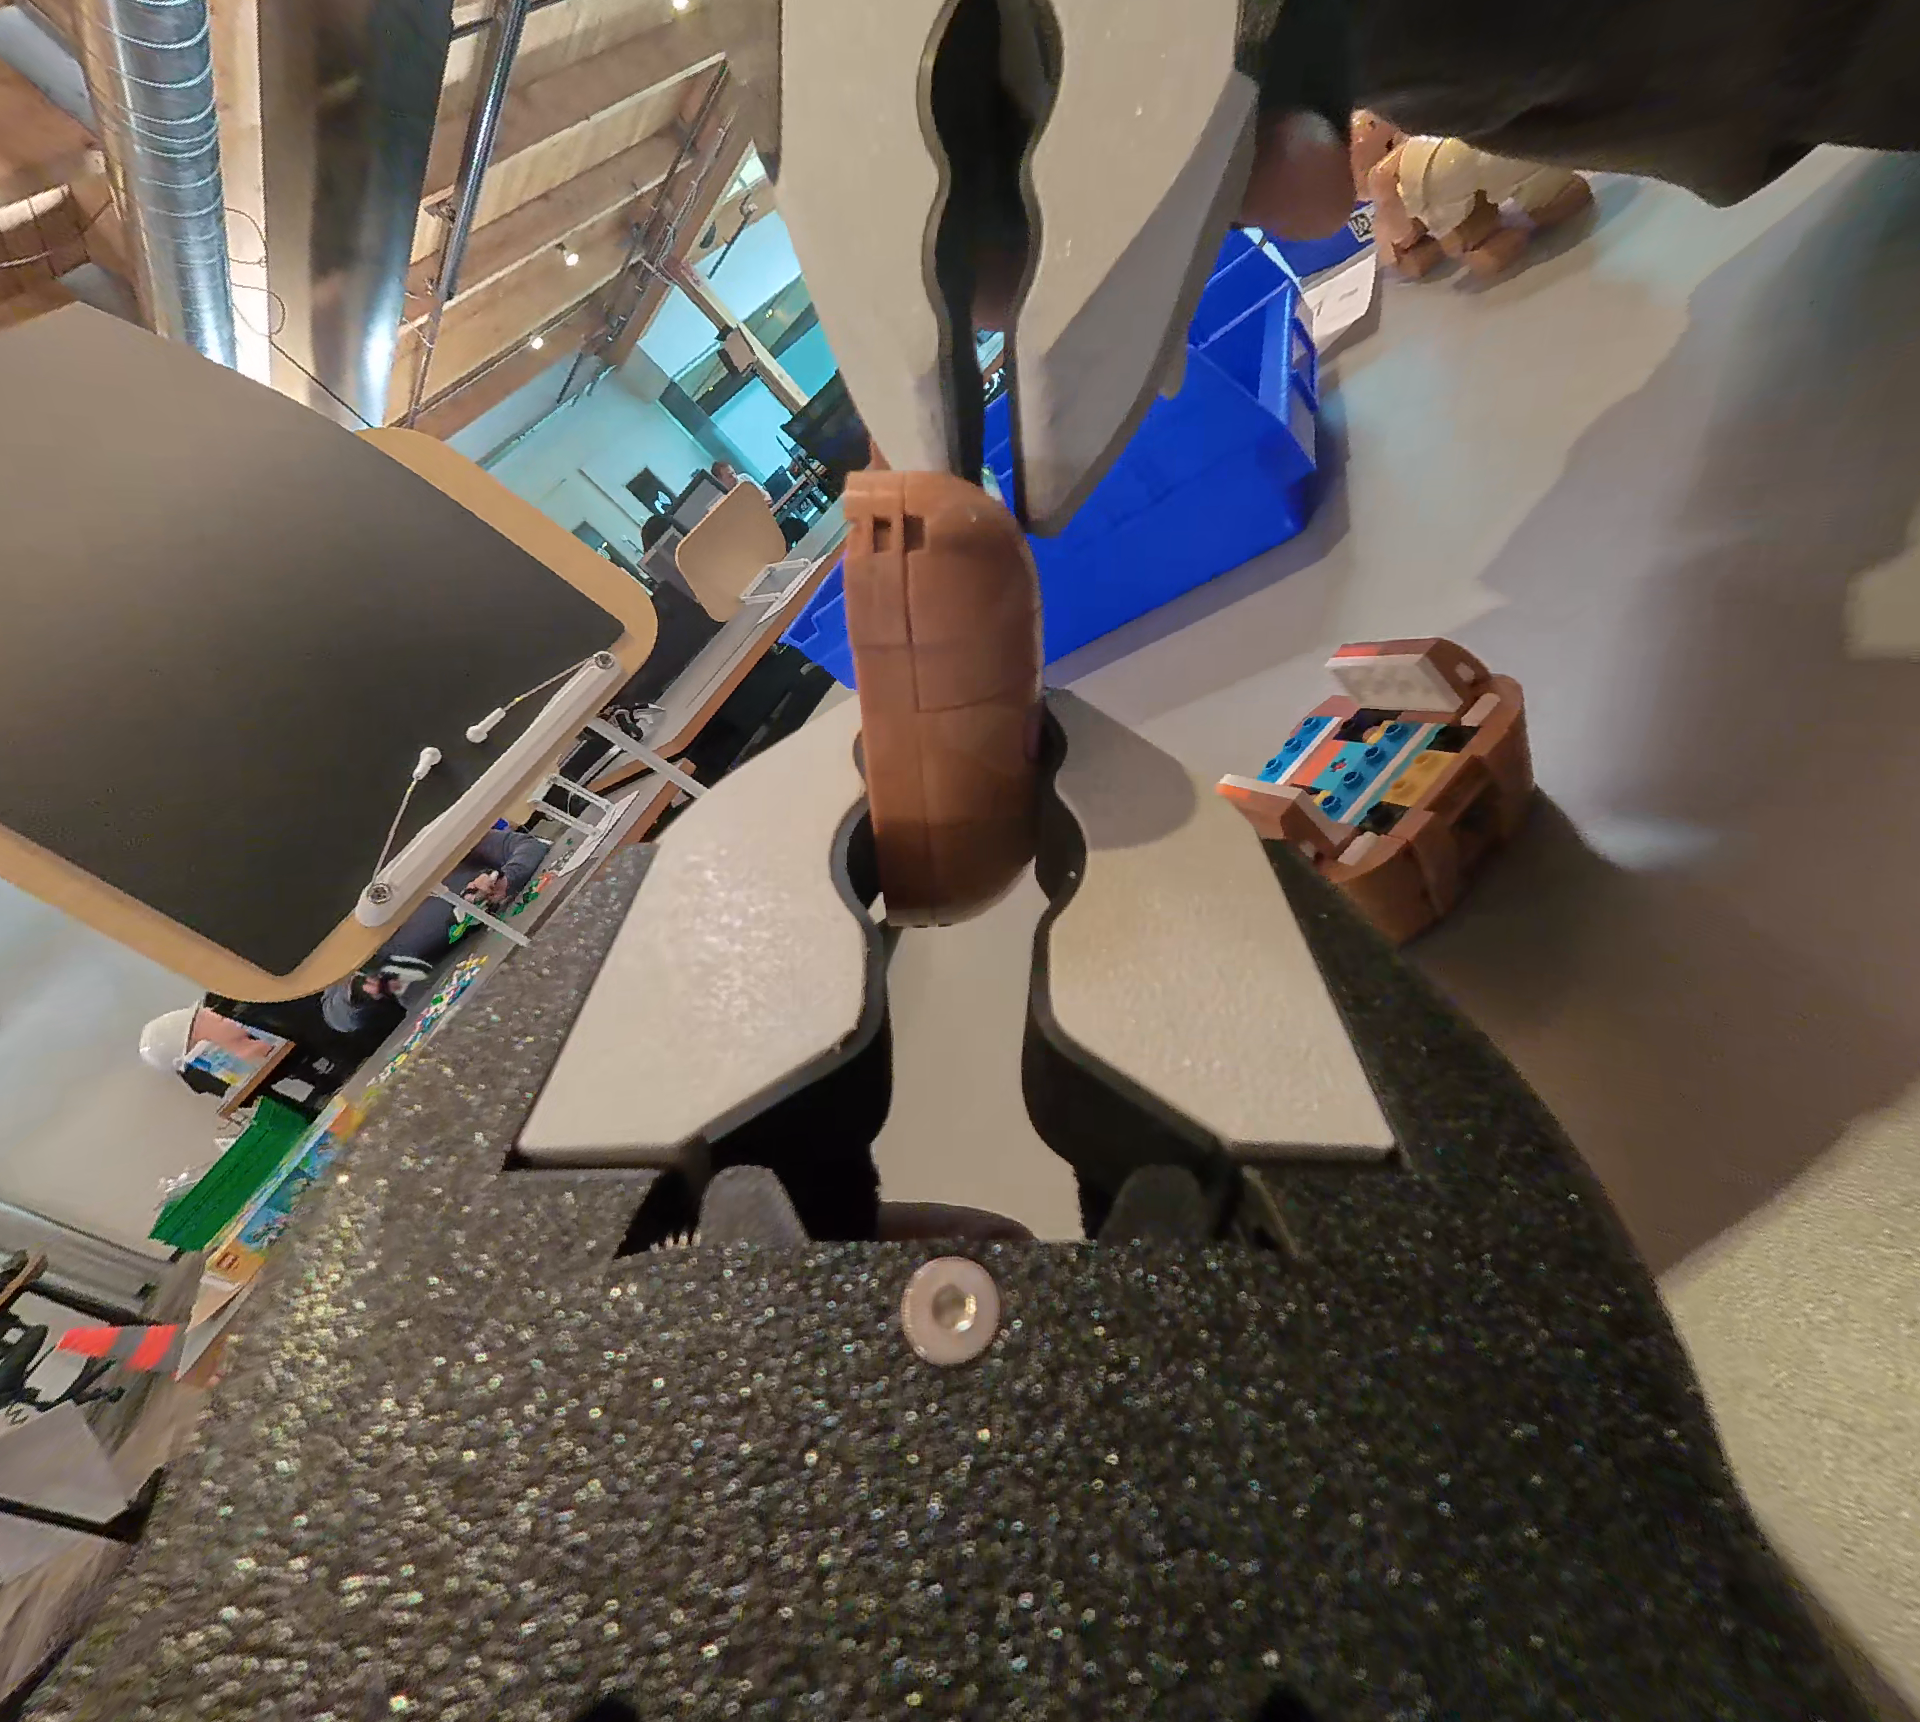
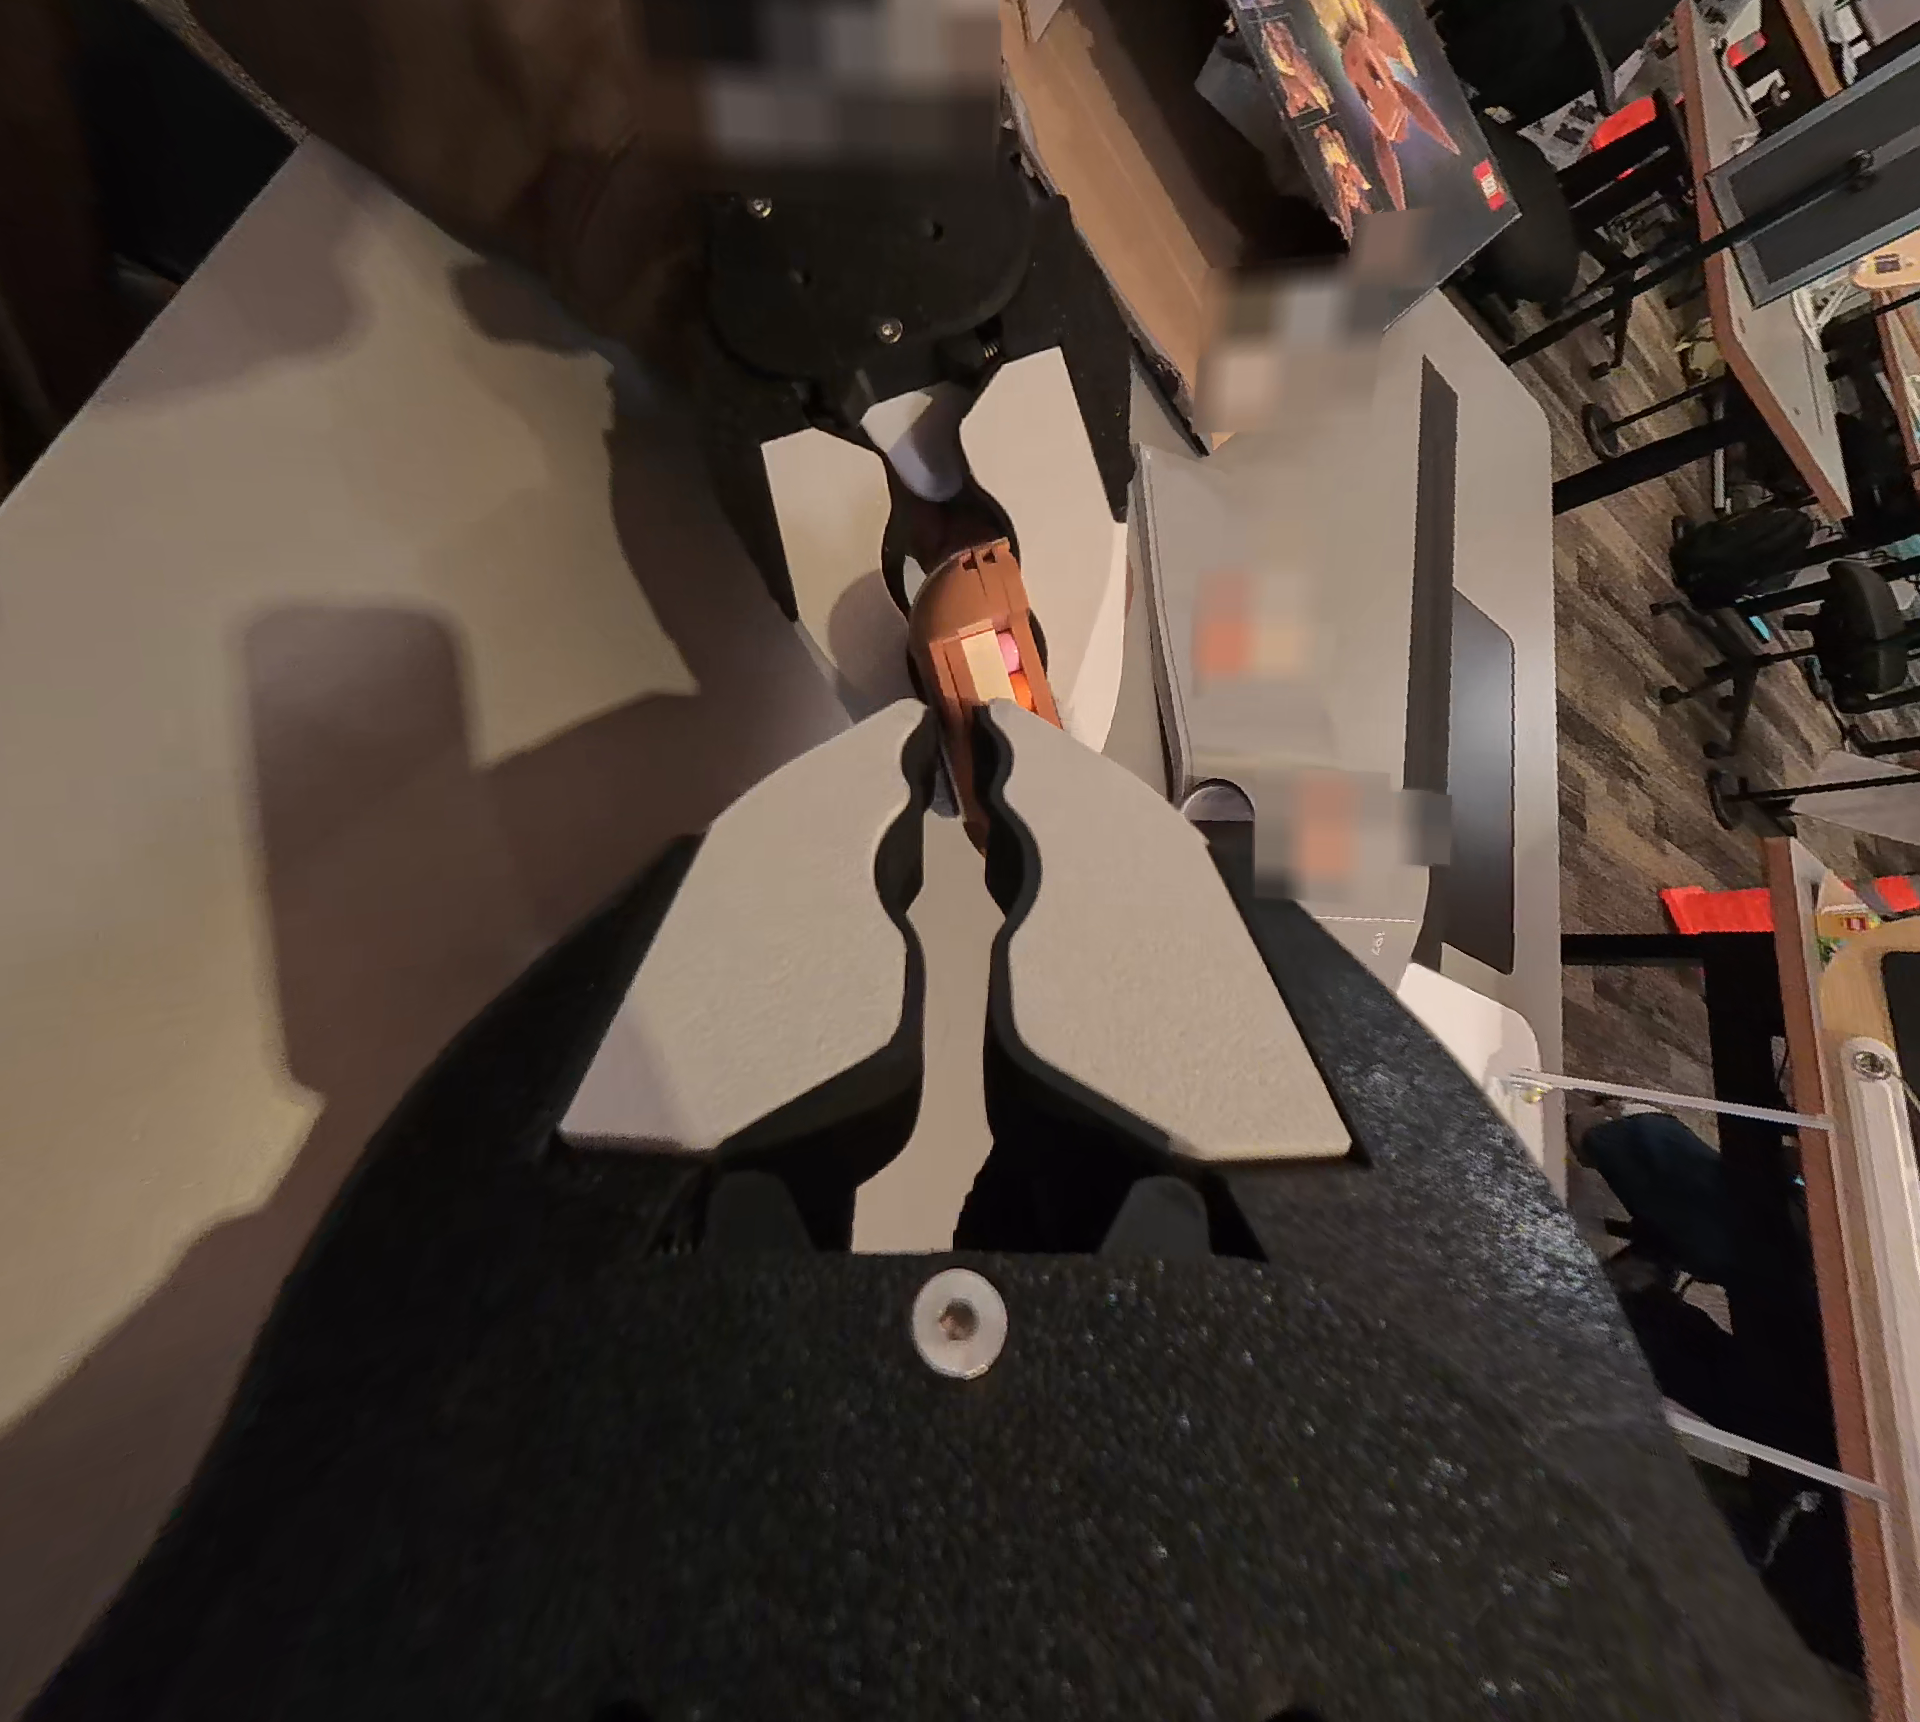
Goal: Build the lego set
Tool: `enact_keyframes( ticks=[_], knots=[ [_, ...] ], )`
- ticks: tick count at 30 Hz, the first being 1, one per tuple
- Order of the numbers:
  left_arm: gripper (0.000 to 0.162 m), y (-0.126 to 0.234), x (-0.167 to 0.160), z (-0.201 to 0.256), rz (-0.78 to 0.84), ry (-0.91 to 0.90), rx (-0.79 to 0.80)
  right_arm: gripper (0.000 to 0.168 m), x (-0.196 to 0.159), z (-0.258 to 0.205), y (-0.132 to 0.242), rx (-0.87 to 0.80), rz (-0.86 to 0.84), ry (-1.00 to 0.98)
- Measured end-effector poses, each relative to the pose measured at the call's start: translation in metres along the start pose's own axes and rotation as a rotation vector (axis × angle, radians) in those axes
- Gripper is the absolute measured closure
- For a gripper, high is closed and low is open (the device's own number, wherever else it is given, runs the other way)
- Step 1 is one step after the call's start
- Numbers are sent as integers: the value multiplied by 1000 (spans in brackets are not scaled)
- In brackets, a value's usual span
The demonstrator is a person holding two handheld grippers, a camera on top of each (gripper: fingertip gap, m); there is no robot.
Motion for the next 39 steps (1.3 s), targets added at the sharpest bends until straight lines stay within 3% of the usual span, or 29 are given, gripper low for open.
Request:
enact_keyframes(
  ticks=[11,30,34,39],
  knots=[
    [137,-3,-9,8,-48,6,-41,164,-11,2,-6,75,-53,-201],
    [138,-5,-15,12,-106,2,-54,165,-18,5,-11,110,-65,-267],
    [137,-10,-16,8,-104,108,-66,161,-17,11,-7,54,-41,-203],
    [137,-15,-29,10,-179,340,-162,143,-23,19,7,5,54,-206]
  ],
)
Point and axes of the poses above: each gripper's, where its closed fingertips meet, y back along the fingers, x out of its top, z = x × y across the jaws, the point moved 4 cm from there along y, back along the fingers, and after that the axes turned 14 degrees about -y, right-handed, at the moved point
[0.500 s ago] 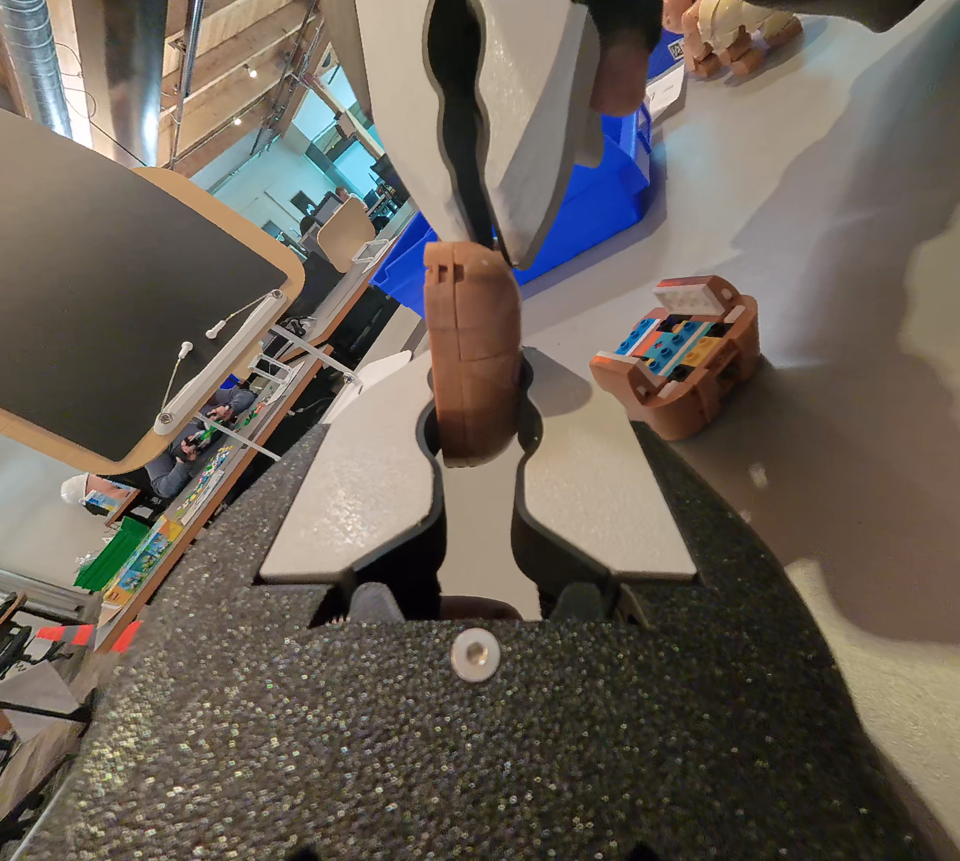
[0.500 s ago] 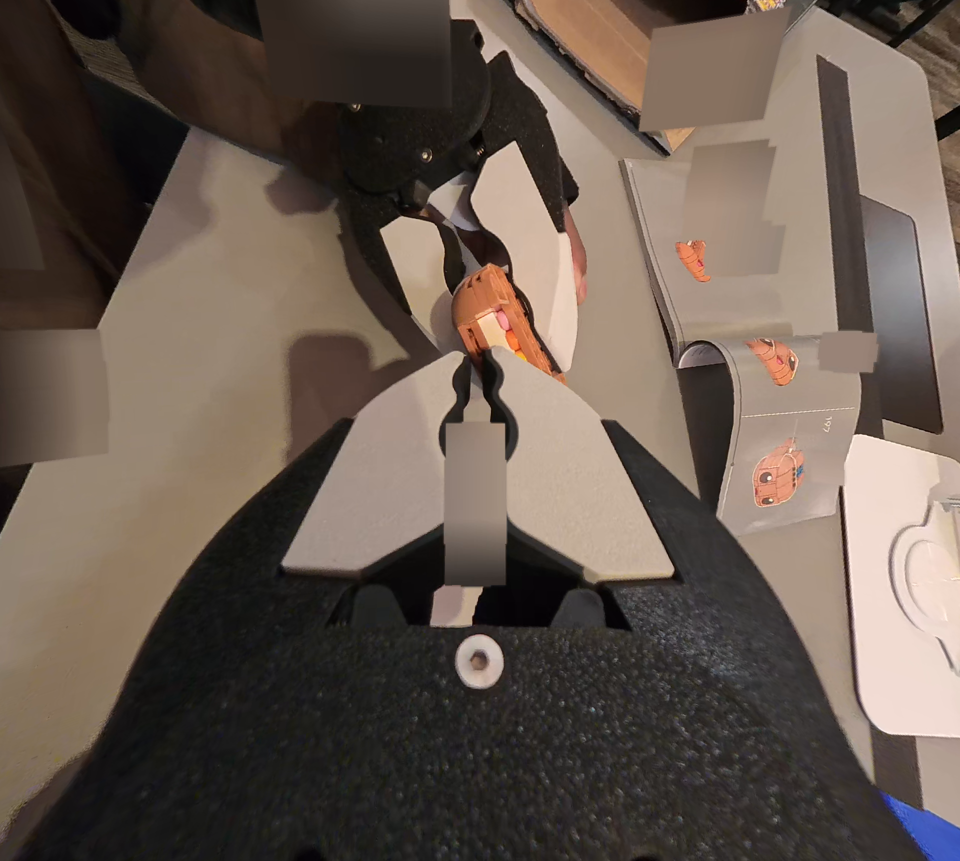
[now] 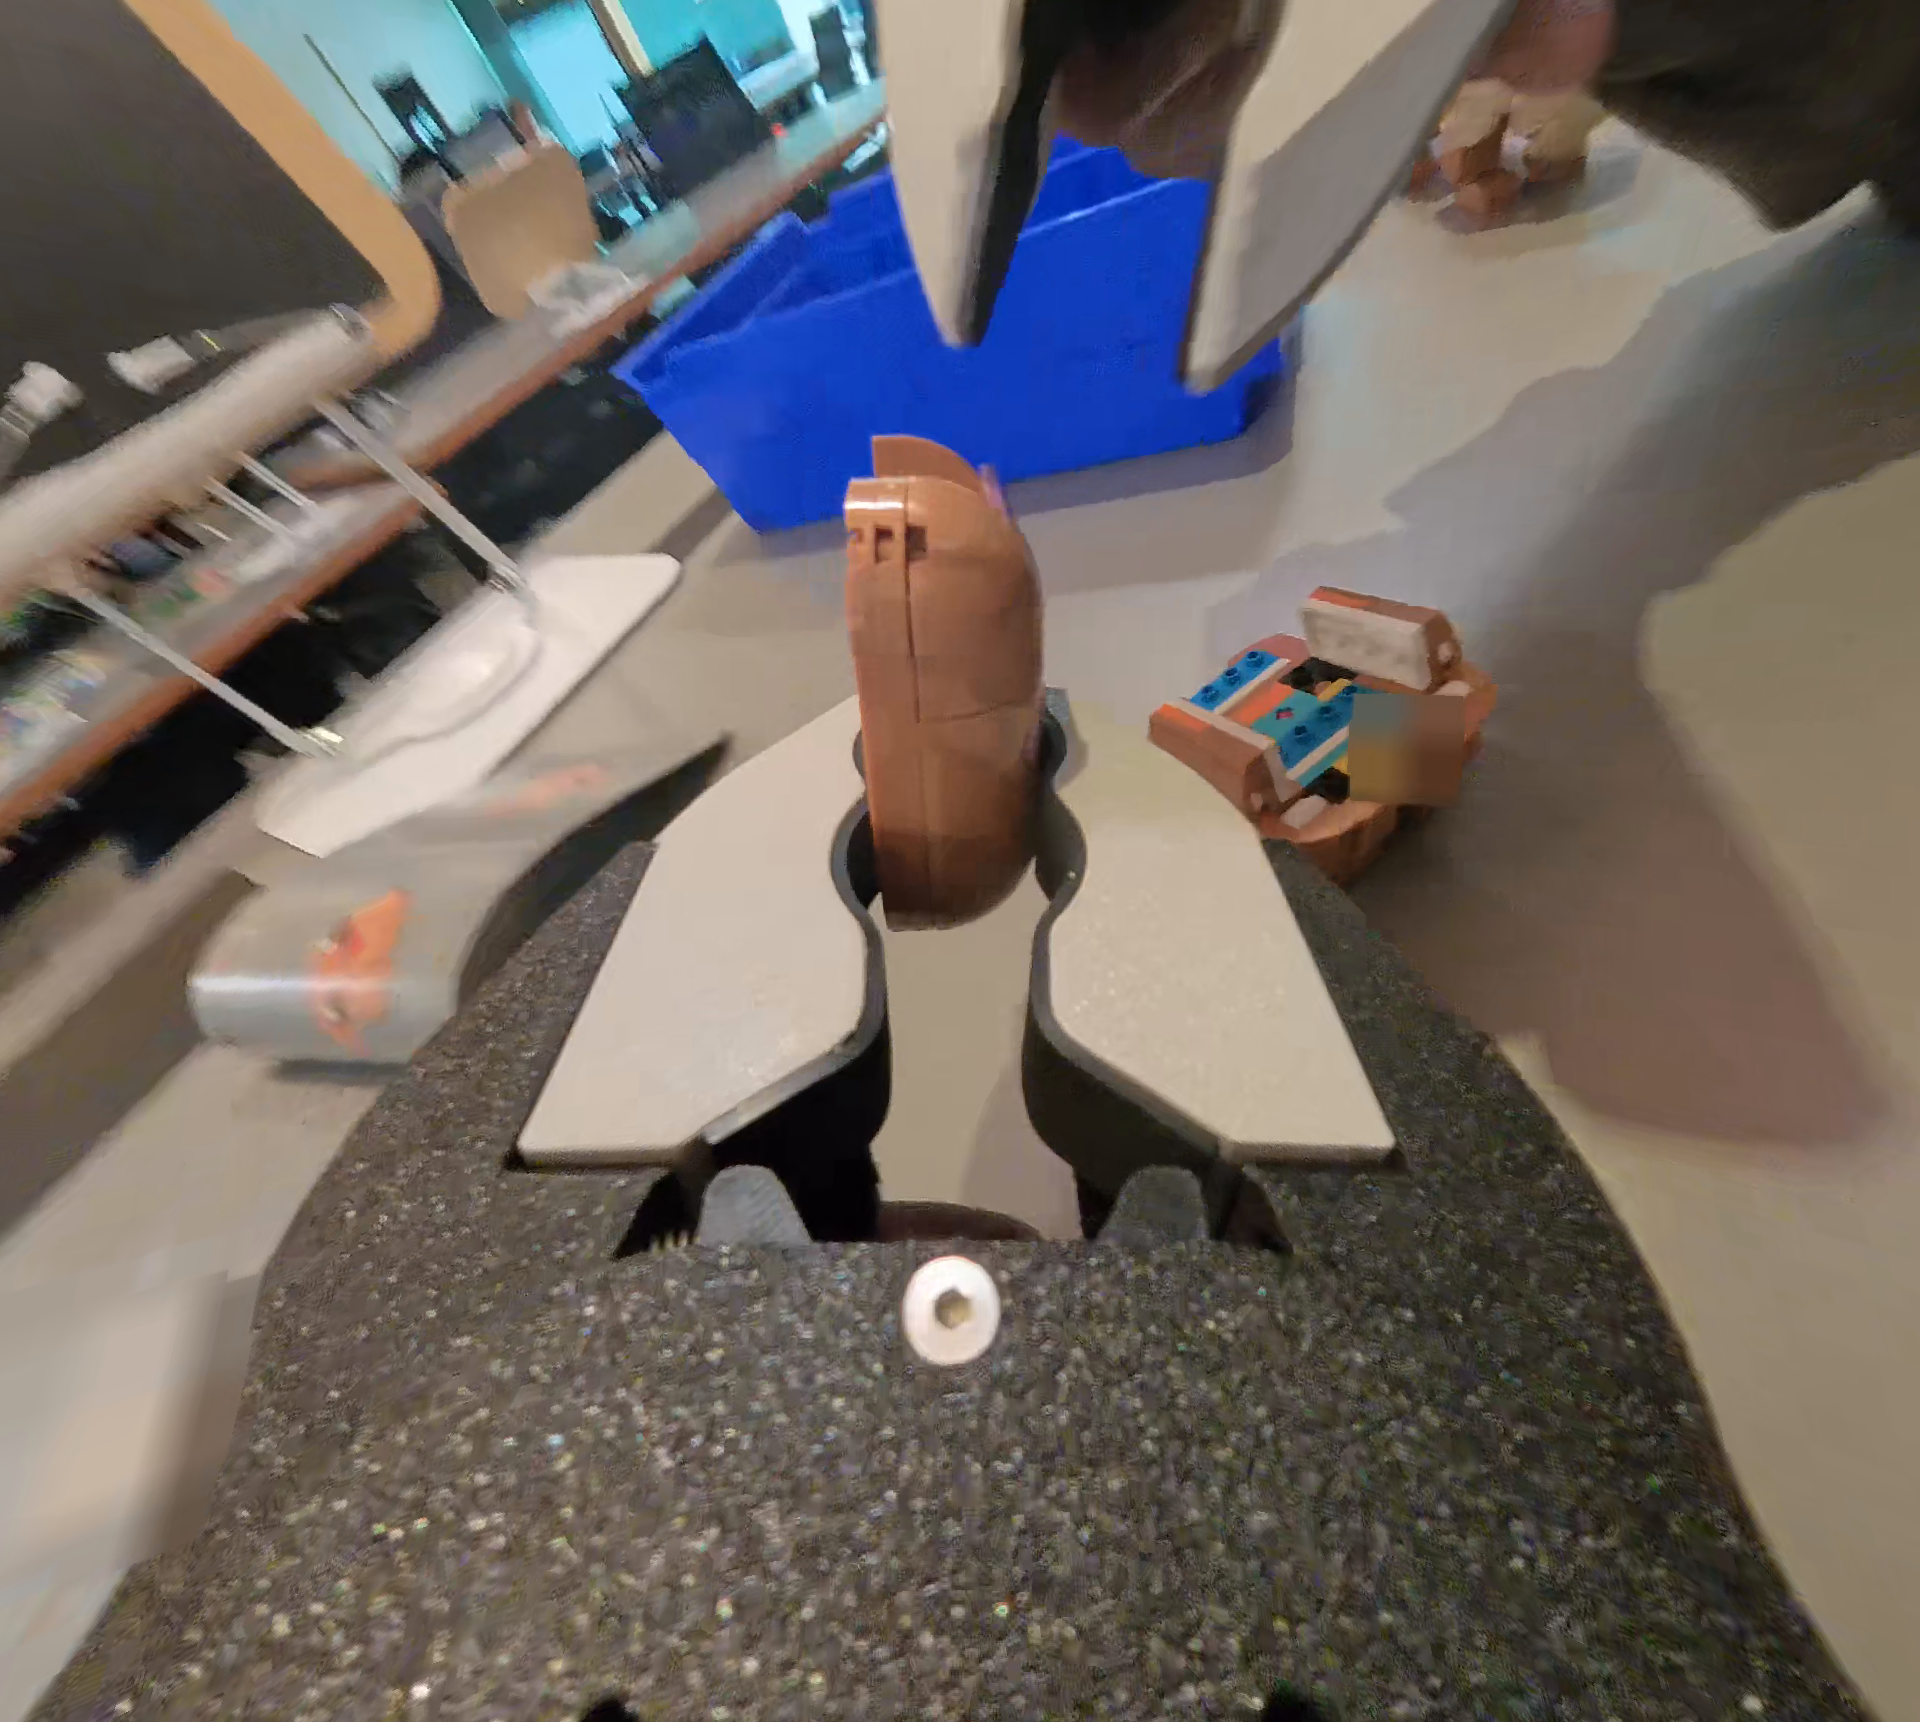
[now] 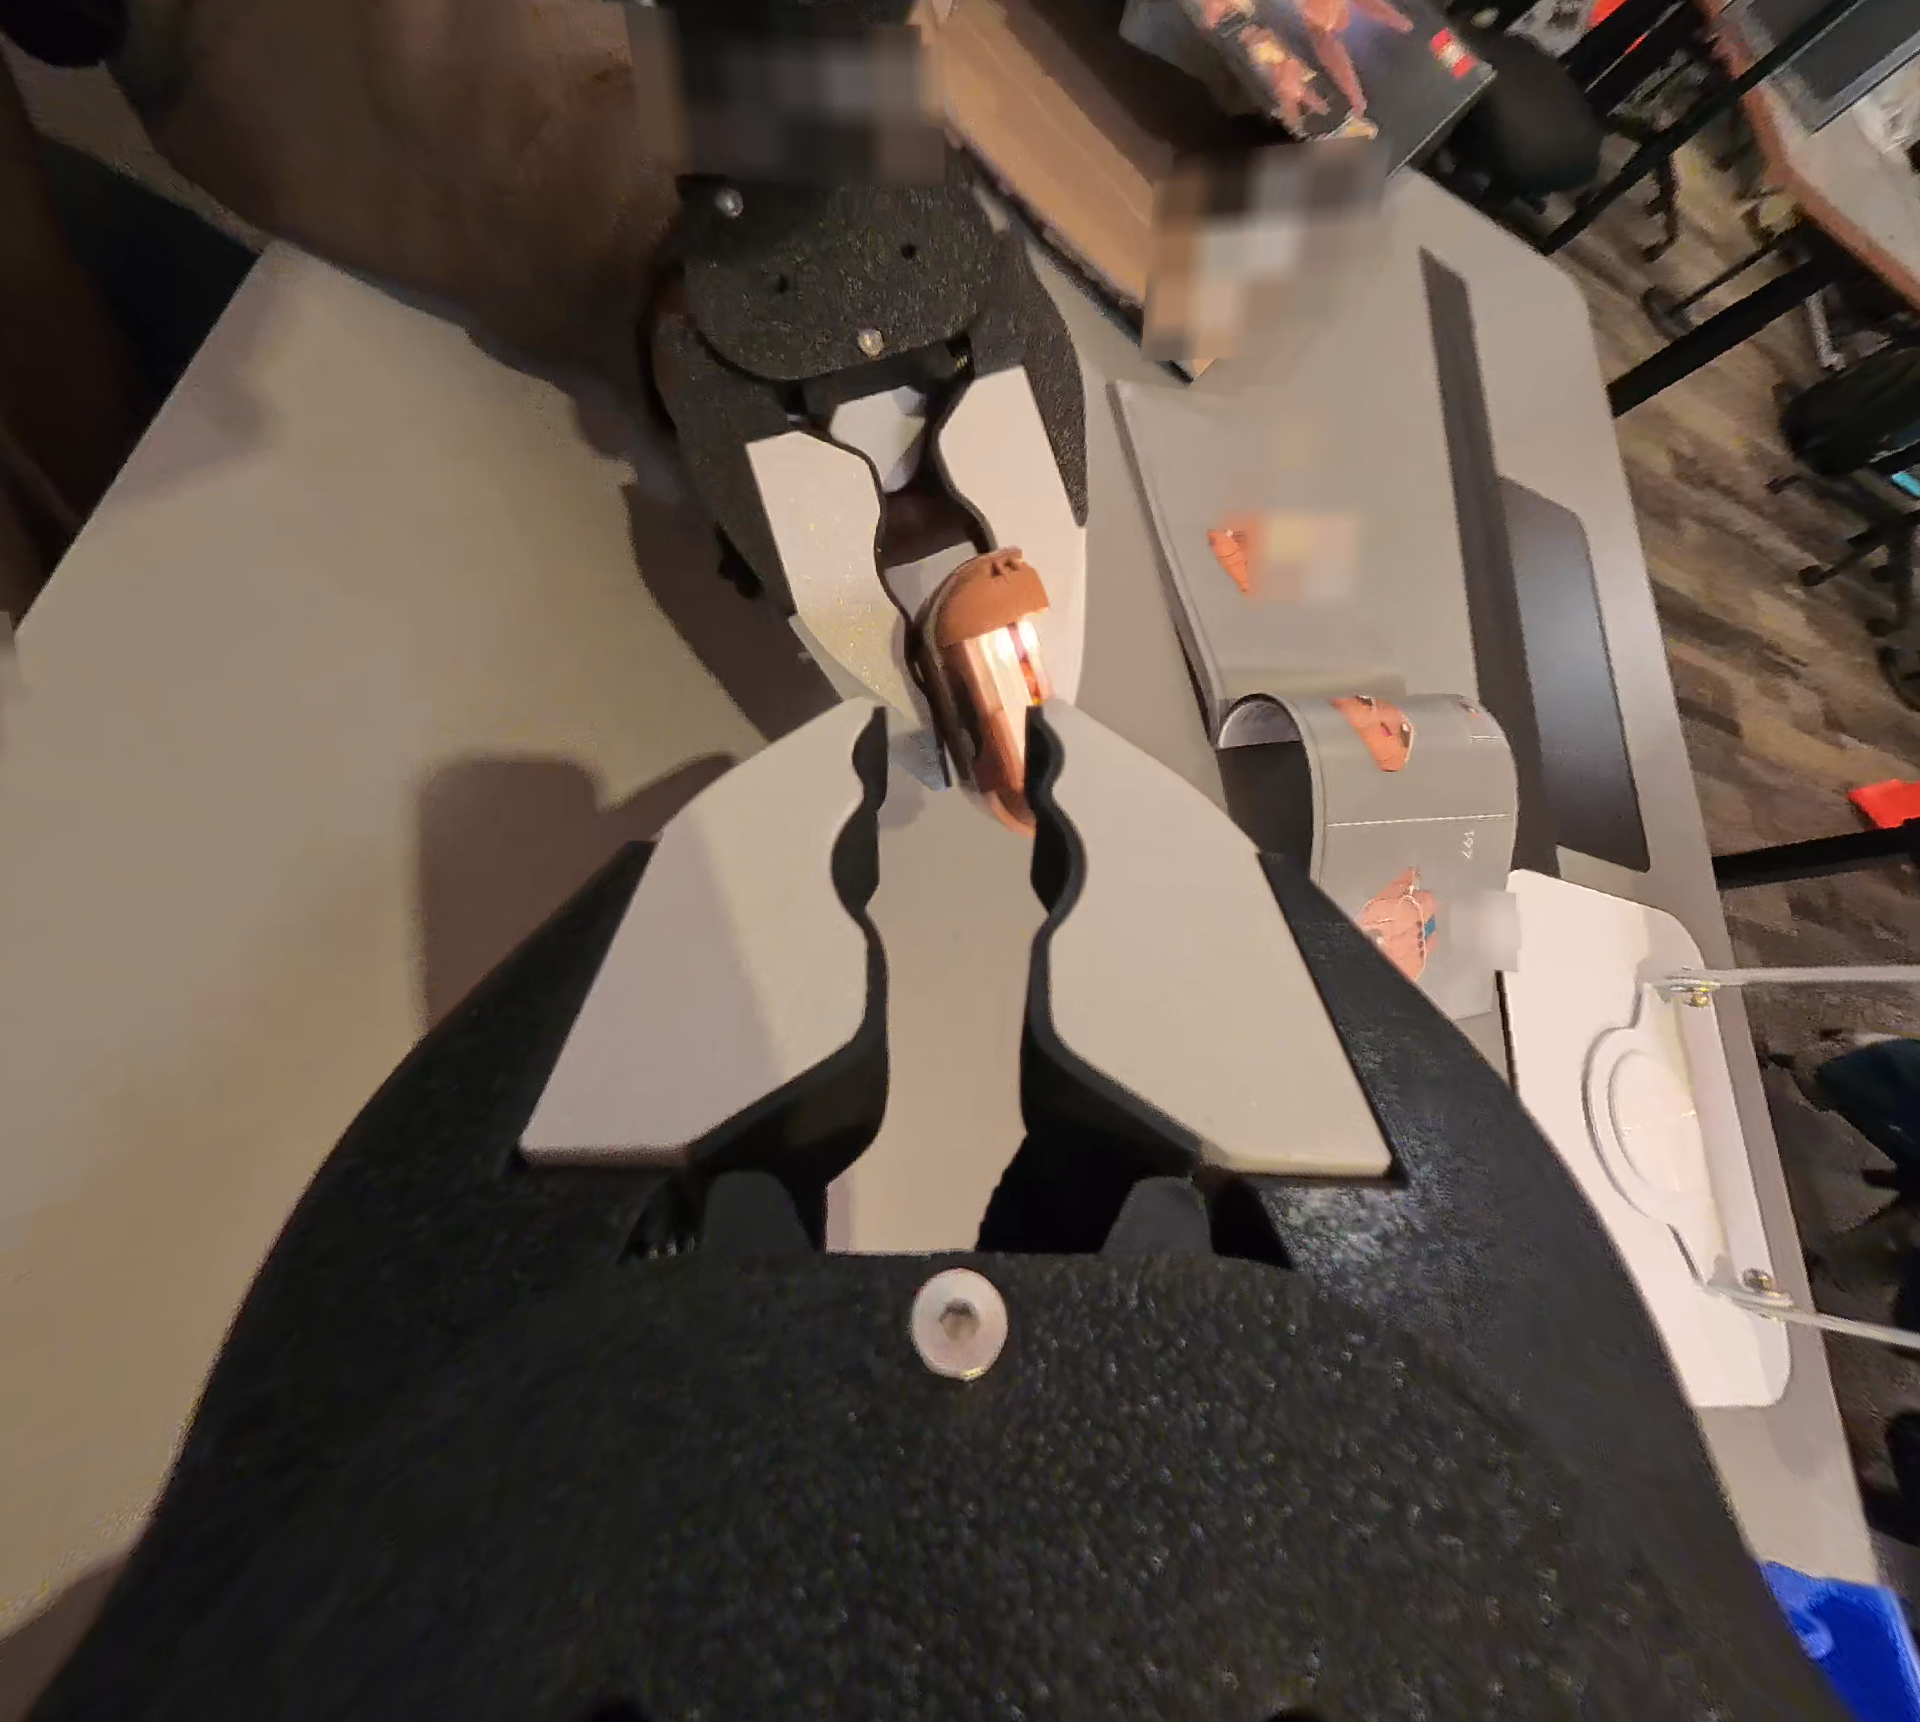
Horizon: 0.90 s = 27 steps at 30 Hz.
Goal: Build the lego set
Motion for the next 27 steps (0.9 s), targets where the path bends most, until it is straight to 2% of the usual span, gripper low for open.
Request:
enact_keyframes(
  ticks=[3,6,10,12,19,22,27],
  knots=[
    [137,-1,0,-3,26,219,-56,140,-8,4,10,-38,102,-43],
    [137,-2,5,-2,60,445,-110,132,-25,8,18,-158,175,-107],
    [137,-4,9,9,81,684,-151,131,-48,-4,25,-274,290,-103],
    [137,-5,8,15,80,791,-150,131,-61,-8,25,-287,261,-83],
    [136,4,3,30,145,1127,-60,125,-109,-12,12,-181,75,-254],
    [137,10,8,36,185,1215,-29,130,-115,-18,10,-123,48,-325],
    [137,12,16,52,210,1314,-39,123,-122,-26,9,-76,-21,-370]
  ],
)
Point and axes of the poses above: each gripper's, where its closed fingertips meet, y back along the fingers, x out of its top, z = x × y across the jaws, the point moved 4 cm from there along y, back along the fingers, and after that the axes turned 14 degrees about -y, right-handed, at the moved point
